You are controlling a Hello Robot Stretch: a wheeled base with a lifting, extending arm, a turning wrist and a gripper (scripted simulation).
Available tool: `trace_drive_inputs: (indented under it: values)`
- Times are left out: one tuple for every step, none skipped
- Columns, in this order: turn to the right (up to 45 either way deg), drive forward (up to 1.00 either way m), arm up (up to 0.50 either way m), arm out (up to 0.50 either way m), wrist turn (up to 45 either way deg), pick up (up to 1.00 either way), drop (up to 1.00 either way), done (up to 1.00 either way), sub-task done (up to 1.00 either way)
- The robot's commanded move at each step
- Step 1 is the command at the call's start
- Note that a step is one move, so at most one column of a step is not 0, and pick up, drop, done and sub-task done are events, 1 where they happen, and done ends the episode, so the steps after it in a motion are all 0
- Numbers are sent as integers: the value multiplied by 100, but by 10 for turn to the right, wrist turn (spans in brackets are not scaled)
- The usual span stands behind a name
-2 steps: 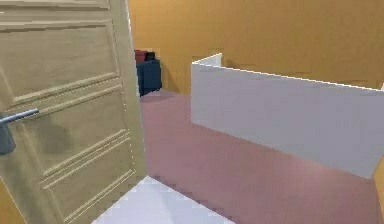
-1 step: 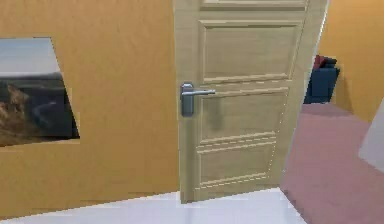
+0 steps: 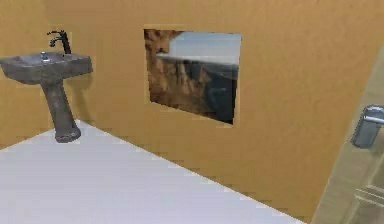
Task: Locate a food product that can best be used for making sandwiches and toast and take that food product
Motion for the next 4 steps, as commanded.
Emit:
trace_drive_inputs:
  values:
    - [-360,0,0,0,0,0,0,0,0]
    - [0,10,0,0,0,0,0,0,0]
    - [450,0,0,0,0,0,0,0,0]
    - [240,0,0,0,0,0,0,0,0]
